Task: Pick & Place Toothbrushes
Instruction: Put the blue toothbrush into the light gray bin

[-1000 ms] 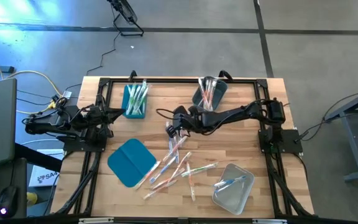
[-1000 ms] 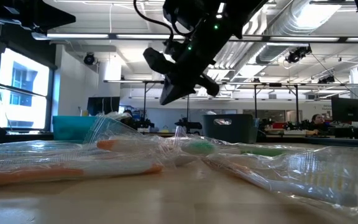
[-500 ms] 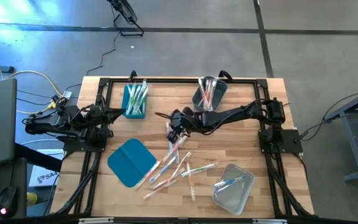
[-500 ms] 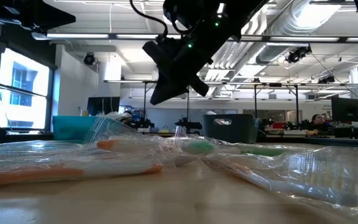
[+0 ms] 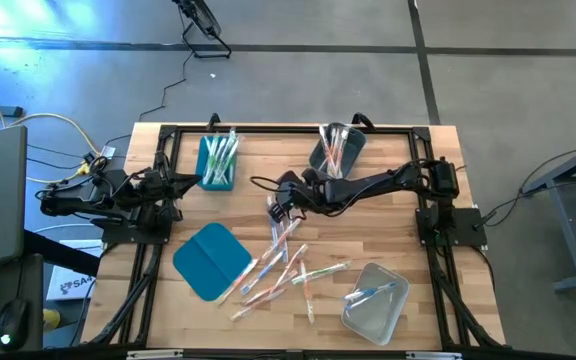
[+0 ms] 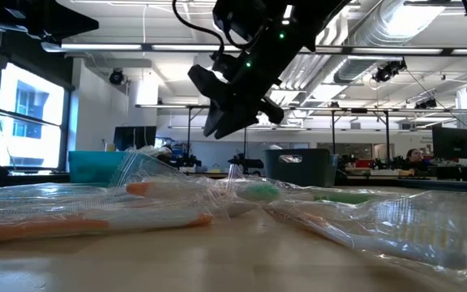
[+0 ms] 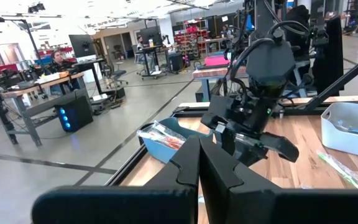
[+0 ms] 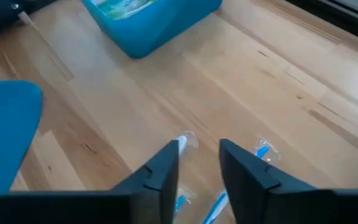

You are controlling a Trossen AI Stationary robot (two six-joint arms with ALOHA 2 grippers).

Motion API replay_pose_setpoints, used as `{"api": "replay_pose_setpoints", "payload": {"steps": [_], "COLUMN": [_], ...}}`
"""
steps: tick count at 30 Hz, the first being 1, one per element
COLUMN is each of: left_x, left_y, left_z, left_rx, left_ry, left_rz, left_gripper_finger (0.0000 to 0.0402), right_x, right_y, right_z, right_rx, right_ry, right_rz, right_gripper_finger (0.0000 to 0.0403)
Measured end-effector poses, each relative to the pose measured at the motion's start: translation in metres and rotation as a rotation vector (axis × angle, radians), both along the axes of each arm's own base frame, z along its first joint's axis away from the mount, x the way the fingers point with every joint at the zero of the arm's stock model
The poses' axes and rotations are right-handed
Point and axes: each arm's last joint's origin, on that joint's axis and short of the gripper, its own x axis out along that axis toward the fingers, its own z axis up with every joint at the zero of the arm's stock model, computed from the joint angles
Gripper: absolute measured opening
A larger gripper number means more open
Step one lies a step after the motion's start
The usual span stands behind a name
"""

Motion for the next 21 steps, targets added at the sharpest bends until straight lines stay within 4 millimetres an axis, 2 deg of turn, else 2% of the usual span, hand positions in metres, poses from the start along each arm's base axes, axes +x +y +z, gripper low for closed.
{"api": "replay_pose_setpoints", "payload": {"steps": [4,8,17,21], "left_x": [0.000,0.000,0.000,0.000], "left_y": [0.000,0.000,0.000,0.000], "left_z": [0.000,0.000,0.001,0.001], "left_rx": [0.000,0.000,0.000,0.000], "left_ry": [0.000,0.000,-0.003,-0.003], "left_rz": [0.000,0.000,-0.001,0.001], "left_gripper_finger": [0.0000,0.0000,0.0000,0.0000], "right_x": [-0.001,0.000,0.003,0.004], "right_y": [-0.005,-0.010,-0.013,-0.013], "right_z": [0.000,-0.006,-0.044,-0.054], "right_rx": [0.039,0.052,0.150,0.158], "right_ry": [-0.054,-0.044,0.041,0.056], "right_rz": [-0.120,-0.148,-0.173,-0.171], "right_gripper_finger": [0.0140,0.0136,0.0109,0.0106]}}
